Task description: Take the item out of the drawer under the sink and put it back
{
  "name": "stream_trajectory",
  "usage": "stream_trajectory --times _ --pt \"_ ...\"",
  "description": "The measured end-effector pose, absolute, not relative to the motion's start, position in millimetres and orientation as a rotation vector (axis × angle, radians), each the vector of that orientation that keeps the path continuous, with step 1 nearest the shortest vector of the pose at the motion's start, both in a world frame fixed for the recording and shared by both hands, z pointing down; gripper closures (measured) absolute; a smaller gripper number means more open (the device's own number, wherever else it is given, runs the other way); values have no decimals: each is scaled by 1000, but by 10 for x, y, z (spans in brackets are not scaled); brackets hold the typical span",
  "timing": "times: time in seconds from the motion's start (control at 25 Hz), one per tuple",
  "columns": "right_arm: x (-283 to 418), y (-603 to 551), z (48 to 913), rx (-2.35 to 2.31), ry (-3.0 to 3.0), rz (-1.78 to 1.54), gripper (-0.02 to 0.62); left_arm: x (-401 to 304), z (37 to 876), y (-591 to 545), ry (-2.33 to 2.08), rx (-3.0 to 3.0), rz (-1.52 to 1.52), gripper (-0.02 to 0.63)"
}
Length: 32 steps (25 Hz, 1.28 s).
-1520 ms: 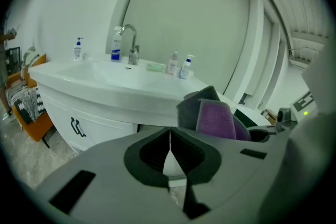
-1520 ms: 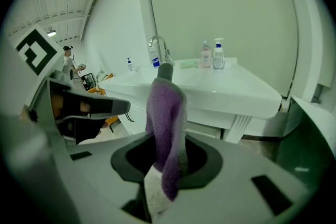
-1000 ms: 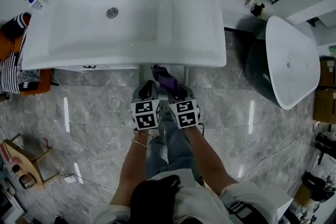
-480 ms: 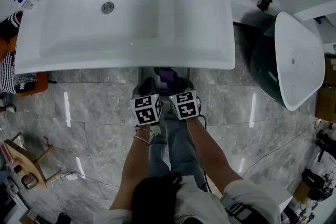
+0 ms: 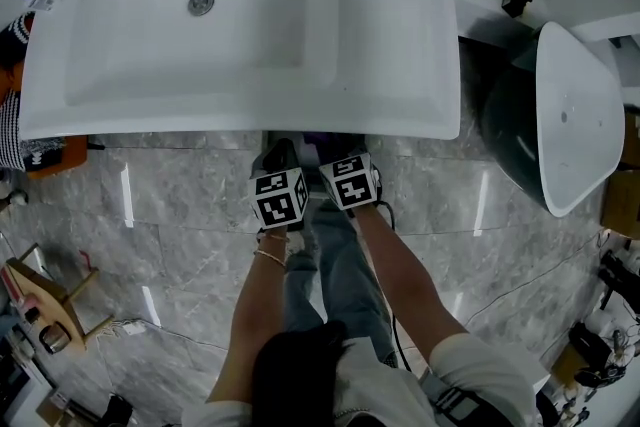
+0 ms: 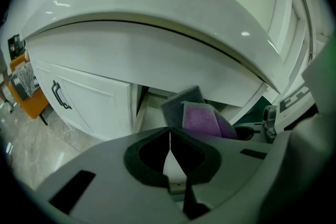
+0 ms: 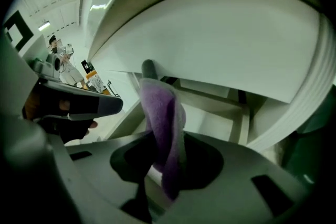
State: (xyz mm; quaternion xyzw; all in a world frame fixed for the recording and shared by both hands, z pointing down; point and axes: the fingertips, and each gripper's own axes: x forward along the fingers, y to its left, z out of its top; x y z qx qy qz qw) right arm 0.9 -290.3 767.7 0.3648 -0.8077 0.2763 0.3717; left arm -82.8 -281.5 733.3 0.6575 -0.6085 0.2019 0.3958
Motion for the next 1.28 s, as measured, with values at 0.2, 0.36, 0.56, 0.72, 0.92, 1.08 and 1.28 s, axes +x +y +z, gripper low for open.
stream_trajectory --times 0.2,0.36,0.56,0.72,0.92,1.08,1.28 --pt "25 -2933 7854 912 -2040 791 476 -836 7411 -2846 -1546 1631 519 597" --pt "16 -2952 7861 921 -2049 819 465 -830 7460 -2832 -1539 1617 528 598" --pt "15 -2922 7850 921 -2052 845 434 -779 7459 -2821 -1527 1621 530 598" --pt "3 -2860 7843 917 -2058 874 376 -774 7448 -2800 -1528 1623 530 597" --pt "-39 -2838 7779 903 -2086 882 331 -770 7427 -2759 -1533 1624 535 598" --pt "-46 -2854 7690 911 -2109 867 317 -763 7389 -2743 -1537 1625 531 598" --pt "-21 -2856 7515 943 -2140 858 301 -751 7312 -2726 -1546 1634 520 597"
